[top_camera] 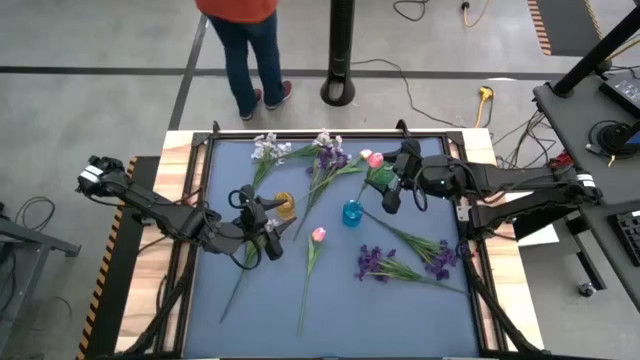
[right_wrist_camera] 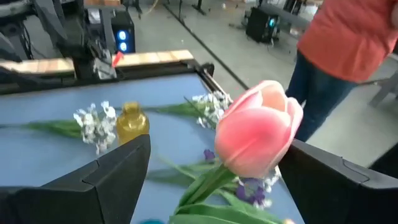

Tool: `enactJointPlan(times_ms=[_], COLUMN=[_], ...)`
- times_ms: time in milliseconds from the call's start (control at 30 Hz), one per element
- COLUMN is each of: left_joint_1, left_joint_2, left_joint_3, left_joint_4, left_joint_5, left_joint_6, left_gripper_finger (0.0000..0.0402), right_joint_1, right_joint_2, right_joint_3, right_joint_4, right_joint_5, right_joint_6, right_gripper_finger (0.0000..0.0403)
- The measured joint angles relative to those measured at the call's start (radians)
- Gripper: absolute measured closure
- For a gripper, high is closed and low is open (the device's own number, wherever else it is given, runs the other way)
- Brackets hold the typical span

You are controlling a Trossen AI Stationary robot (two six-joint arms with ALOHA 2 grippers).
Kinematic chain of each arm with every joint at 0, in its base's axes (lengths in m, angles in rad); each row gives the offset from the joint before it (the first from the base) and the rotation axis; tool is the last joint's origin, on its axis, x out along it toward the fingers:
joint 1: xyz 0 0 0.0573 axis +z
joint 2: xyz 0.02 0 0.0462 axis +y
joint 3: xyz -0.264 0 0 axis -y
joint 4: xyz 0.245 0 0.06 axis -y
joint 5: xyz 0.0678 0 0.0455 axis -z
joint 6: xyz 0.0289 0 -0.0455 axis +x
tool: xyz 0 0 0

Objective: Sort flowers into vase by color
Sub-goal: Put the bottom right pink tulip into the blue flower vase, then put the bottom white flowers into the yellow flower vase

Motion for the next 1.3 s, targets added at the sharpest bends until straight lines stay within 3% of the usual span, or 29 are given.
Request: enactJointPlan(times_ms=[433, 767, 867, 1033, 1300], left_joint_1=[0.000, 0.000, 0.000, -0.006, -0.061], left_joint_2=[-0.005, -0.005, -0.005, 0.002, 0.060], left_joint_3=[0.002, 0.015, 0.015, 0.015, 0.015], left_joint_4=[-0.022, -0.061, -0.130, -0.285, -0.709], left_joint_5=[0.000, 0.038, 0.123, 0.349, 0.687], left_joint_6=[-0.058, -0.103, -0.219, -0.494, -1.132], left_gripper_finger=[0.0182, 0.0182, 0.0182, 0.0182, 0.0182], right_joint_1=[0.000, 0.000, 0.000, 0.000, 0.000], right_joint_2=[0.001, 0.002, 0.002, 0.002, 0.002], right_joint_3=[0.156, 0.256, 0.279, 0.290, 0.283], right_joint_4=[-0.425, -0.655, -0.741, -0.848, -0.913], right_joint_5=[-0.011, -0.017, -0.028, -0.073, -0.075], right_joint_6=[0.163, 0.256, 0.303, 0.372, 0.390], right_gripper_finger=[0.0069, 0.0069, 0.0069, 0.0071, 0.0076])
